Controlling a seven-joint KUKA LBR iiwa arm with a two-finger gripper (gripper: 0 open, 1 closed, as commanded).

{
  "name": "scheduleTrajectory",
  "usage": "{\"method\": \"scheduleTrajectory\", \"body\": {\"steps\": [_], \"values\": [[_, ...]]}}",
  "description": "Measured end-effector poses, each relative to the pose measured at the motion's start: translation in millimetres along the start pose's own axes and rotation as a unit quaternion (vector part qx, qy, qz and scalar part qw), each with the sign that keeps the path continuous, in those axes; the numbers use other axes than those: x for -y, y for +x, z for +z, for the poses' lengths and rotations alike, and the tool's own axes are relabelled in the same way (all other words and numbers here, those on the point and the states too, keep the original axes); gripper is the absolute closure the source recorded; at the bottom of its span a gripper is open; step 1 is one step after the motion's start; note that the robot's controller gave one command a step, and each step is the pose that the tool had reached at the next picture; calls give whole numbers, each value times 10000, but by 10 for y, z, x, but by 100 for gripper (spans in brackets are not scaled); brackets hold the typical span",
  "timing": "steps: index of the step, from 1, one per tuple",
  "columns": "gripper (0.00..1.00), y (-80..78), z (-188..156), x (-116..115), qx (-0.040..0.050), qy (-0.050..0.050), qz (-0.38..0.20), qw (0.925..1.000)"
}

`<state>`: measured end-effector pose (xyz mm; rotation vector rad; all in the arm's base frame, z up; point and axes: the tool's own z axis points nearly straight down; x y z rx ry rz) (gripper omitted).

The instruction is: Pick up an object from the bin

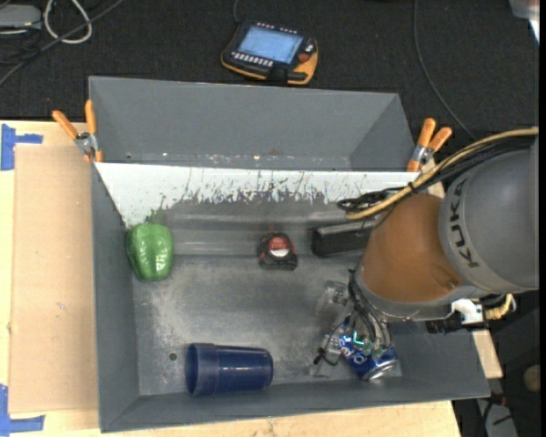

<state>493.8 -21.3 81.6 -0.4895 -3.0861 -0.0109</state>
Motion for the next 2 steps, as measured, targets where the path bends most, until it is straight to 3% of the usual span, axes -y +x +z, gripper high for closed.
{"method": "scheduleTrajectory", "body": {"steps": [1,2], "values": [[100,-280,94,-398,-5,-2,-53,10000],[100,-280,94,-398,-5,-1,-55,10000]]}}
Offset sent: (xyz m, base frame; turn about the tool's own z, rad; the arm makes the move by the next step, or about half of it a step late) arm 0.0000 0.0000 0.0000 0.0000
